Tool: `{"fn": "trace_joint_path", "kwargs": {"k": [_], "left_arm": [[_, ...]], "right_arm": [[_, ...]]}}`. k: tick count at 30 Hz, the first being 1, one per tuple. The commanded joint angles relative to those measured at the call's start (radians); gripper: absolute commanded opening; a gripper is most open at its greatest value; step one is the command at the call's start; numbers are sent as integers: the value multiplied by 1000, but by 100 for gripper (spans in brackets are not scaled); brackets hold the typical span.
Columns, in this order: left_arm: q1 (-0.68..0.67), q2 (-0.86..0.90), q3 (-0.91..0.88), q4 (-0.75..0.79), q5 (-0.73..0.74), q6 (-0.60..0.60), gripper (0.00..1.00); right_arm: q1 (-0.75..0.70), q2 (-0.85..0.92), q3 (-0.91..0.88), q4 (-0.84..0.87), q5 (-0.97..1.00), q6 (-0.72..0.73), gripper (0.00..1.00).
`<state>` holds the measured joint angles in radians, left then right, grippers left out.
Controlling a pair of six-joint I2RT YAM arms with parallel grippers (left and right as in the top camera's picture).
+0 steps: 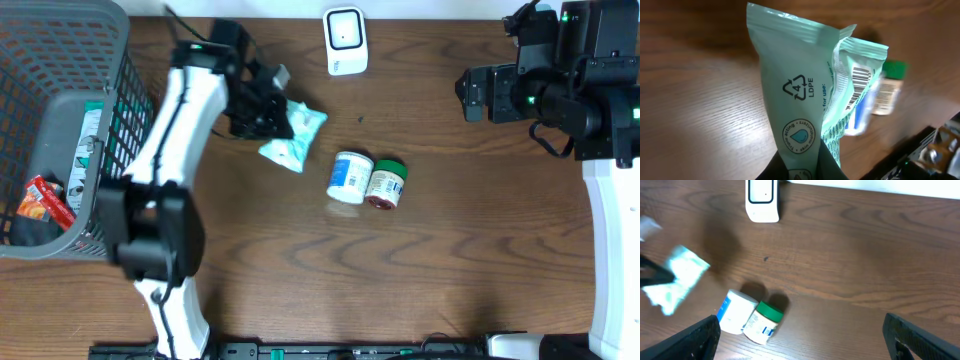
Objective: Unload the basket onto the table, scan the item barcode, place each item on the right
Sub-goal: 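Carry the wipes pack and place it left of the white tub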
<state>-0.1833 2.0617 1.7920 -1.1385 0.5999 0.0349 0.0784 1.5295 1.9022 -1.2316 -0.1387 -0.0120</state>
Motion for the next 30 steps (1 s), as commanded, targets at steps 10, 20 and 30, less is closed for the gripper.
{"fn": "trace_joint_path", "kwargs": {"k": [10,20,30], "left_arm": [[-28,206,-6,52,10,-39,8],[-44,207,-6,73,-34,-127,8],[-102,207,-6,29,-98,-126,27]], "right_arm": [[8,0,14,0,-1,-12,99],[8,0,14,0,-1,-12,99],[8,0,14,0,-1,-12,99]]}}
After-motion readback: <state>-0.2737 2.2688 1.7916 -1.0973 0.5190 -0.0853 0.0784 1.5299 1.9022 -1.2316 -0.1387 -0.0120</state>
